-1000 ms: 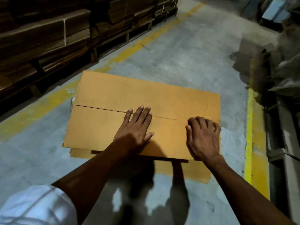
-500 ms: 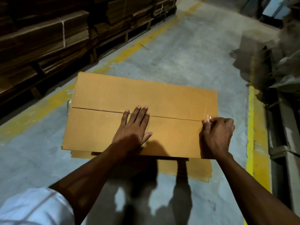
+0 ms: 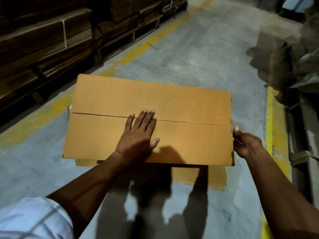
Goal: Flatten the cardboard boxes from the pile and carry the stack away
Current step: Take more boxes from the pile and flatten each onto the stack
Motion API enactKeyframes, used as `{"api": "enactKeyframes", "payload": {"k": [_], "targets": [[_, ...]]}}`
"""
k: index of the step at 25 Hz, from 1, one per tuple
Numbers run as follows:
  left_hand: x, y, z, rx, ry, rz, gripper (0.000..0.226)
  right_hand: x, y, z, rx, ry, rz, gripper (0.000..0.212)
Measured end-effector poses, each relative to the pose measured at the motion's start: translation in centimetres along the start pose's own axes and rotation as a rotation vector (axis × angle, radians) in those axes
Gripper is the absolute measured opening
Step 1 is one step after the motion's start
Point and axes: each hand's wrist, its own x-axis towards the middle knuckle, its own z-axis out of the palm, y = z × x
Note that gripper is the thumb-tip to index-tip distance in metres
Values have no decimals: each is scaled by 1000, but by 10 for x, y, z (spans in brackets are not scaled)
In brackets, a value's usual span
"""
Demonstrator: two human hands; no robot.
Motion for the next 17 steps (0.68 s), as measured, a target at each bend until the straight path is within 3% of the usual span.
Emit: {"api": "enactKeyframes", "payload": {"k": [2, 6, 10, 14, 17], "targets": [[1, 0, -1, -4, -9, -5, 73, 13, 5, -9, 66, -130, 155, 14], [-2, 3, 0, -17, -7, -4, 74, 35, 28, -15, -96, -112, 277, 26], [-8, 6, 1, -43, -1, -36, 72, 28, 33, -3, -215, -187, 254, 19], [-11, 9, 0, -55, 13, -29, 71, 6, 38, -17, -87, -281, 171, 12], [-8, 7, -1, -54, 18, -40, 69, 2, 52, -29, 33, -254, 191, 22]]}}
